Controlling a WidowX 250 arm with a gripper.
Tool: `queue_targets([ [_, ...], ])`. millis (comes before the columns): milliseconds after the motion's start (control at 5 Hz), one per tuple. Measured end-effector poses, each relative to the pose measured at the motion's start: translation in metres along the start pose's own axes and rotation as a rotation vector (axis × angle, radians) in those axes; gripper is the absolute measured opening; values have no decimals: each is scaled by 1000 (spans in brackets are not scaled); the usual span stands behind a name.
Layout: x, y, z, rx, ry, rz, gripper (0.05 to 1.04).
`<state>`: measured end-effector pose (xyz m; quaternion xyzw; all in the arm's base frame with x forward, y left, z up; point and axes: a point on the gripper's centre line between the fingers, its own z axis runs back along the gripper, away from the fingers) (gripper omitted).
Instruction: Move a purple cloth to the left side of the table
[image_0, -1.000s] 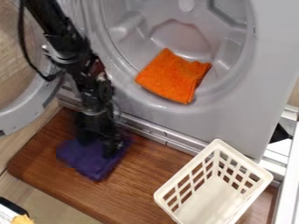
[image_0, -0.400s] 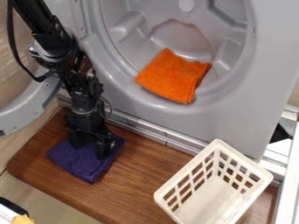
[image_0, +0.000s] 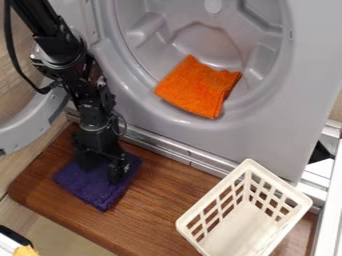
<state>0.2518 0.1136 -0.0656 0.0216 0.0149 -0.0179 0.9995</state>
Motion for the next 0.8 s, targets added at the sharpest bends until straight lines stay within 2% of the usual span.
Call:
queue_targets([
  [400,-1,-8,40,3,-86,-20,999],
  [600,-3,-10,56,8,-111,-30,999],
  [800,-4,-21,58,5,-81,-59,999],
])
